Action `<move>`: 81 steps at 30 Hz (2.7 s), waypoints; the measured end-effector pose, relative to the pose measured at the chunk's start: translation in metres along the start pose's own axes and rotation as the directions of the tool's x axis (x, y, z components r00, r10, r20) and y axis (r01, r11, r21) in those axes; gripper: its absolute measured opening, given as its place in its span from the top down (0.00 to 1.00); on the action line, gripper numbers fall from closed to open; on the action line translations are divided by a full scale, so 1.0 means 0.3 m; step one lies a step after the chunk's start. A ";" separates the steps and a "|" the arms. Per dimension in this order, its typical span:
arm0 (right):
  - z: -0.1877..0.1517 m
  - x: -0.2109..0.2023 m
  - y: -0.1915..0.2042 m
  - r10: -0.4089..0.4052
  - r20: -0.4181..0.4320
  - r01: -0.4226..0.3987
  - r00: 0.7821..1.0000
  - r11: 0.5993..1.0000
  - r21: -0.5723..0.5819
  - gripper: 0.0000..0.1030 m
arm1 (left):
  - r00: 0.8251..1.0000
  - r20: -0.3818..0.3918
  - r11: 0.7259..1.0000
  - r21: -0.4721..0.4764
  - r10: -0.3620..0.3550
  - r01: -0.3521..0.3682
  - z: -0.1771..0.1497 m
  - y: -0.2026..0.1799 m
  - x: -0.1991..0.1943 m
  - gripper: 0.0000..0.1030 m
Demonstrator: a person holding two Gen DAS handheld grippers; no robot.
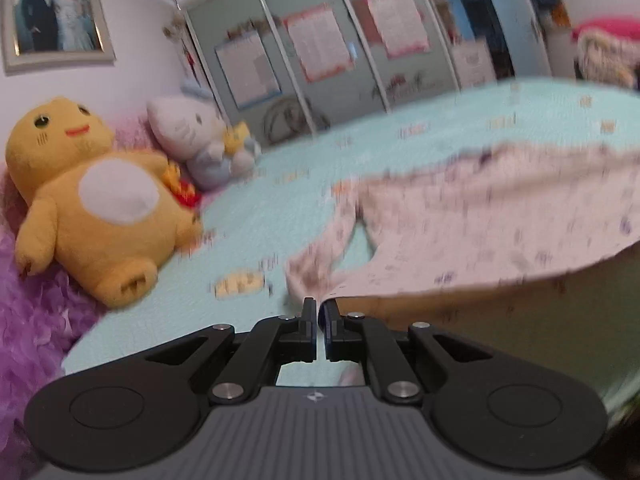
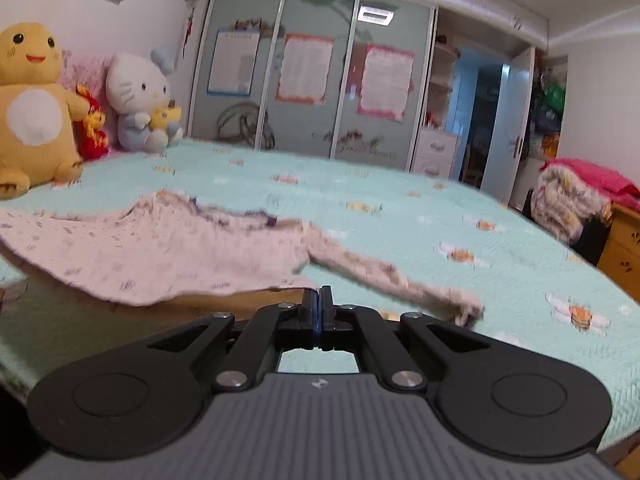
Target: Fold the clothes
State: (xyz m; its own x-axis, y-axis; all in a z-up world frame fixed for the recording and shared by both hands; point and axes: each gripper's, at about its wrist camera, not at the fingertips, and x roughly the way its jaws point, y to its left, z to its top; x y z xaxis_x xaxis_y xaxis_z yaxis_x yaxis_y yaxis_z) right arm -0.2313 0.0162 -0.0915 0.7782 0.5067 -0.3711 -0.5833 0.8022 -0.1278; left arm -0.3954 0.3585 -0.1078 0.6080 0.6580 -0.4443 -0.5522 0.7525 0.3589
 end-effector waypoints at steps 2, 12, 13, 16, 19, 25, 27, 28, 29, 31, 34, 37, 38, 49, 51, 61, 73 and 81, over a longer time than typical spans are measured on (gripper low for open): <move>-0.072 0.027 0.016 0.025 -0.070 -0.025 0.997 1.000 0.000 1.00 | 0.997 -0.071 1.000 -0.003 0.005 -0.005 -0.058 -0.012 0.066 0.93; -0.189 0.120 0.094 0.070 -0.205 -0.067 0.976 0.997 0.021 1.00 | 0.994 -0.111 0.999 0.040 -0.004 0.009 -0.132 -0.019 0.088 0.91; -0.189 0.124 0.091 0.063 -0.205 -0.060 0.977 0.998 0.019 1.00 | 0.994 -0.111 0.999 0.048 -0.004 0.009 -0.133 -0.021 0.089 0.91; -0.211 0.164 0.081 0.066 -0.292 -0.059 0.954 0.998 0.033 1.00 | 0.991 -0.135 0.996 0.084 0.005 0.006 -0.152 -0.034 0.100 0.90; -0.204 0.147 0.074 0.104 -0.309 -0.084 0.945 0.993 0.078 0.97 | 0.987 -0.158 0.994 0.111 0.019 -0.001 -0.173 -0.039 0.082 0.84; -0.146 -0.002 0.071 0.047 -0.178 -0.054 0.983 0.998 -0.032 0.48 | 0.987 -0.159 0.996 0.086 0.027 -0.013 -0.178 0.022 -0.020 0.53; -0.121 -0.036 0.060 0.064 -0.129 -0.067 0.990 0.998 -0.018 0.48 | 0.987 -0.161 0.998 0.063 0.022 -0.012 -0.171 0.045 -0.052 0.53; -0.103 -0.040 0.048 0.080 -0.100 -0.081 0.992 0.997 0.001 0.46 | 0.988 -0.151 0.999 0.049 0.022 -0.015 -0.160 0.051 -0.069 0.54; -0.092 -0.037 0.053 0.094 -0.080 -0.093 0.992 0.996 0.014 0.43 | 0.991 -0.130 0.999 0.036 0.011 -0.006 -0.141 0.050 -0.082 0.54; -0.069 -0.030 0.062 0.121 -0.041 -0.119 0.992 0.992 0.038 0.42 | 0.996 -0.089 1.000 0.012 -0.011 0.012 -0.104 0.044 -0.108 0.53; -0.060 0.043 0.113 0.173 -0.073 -0.171 0.982 0.984 0.045 0.42 | 0.997 -0.039 0.997 0.028 -0.074 0.075 -0.063 -0.018 -0.092 0.51; -0.079 0.147 0.164 0.240 -0.133 -0.230 0.962 0.969 0.088 0.46 | 0.990 -0.052 0.991 0.023 -0.132 0.133 -0.057 -0.089 -0.016 0.51; -0.091 0.184 0.166 0.263 -0.157 -0.246 0.952 0.962 0.118 0.51 | 0.986 -0.066 0.988 0.013 -0.153 0.154 -0.066 -0.107 0.015 0.51; -0.173 0.171 0.045 0.067 -0.224 -0.027 0.972 0.984 0.176 0.94 | 0.982 -0.170 0.995 -0.068 -0.082 0.071 -0.125 -0.034 0.063 0.55; -0.144 0.156 0.080 0.113 -0.168 -0.084 0.979 0.982 0.170 0.93 | 0.986 -0.137 0.994 -0.068 -0.093 0.084 -0.092 -0.032 0.044 0.55; -0.197 0.276 0.183 0.196 -0.297 -0.152 0.934 0.975 0.165 0.78 | 0.973 -0.144 0.979 -0.121 -0.181 0.164 -0.101 -0.116 0.120 0.50; -0.195 0.233 0.223 0.213 -0.226 -0.198 0.951 0.976 0.086 0.55 | 0.963 -0.165 0.898 -0.421 -0.212 0.126 -0.048 0.044 0.239 0.50; -0.222 0.266 0.207 0.177 -0.292 -0.154 0.940 0.983 0.099 0.55 | 0.964 -0.235 0.981 -0.174 -0.128 0.088 -0.103 -0.146 0.249 0.45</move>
State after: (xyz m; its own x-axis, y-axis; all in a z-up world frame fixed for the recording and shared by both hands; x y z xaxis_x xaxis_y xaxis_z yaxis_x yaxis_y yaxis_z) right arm -0.2210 0.0853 -0.1903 0.5604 0.5257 -0.6399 -0.6703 0.7418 0.0224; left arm -0.3433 0.3738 -0.1823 0.5227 0.5313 -0.6667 -0.5874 0.7912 0.1701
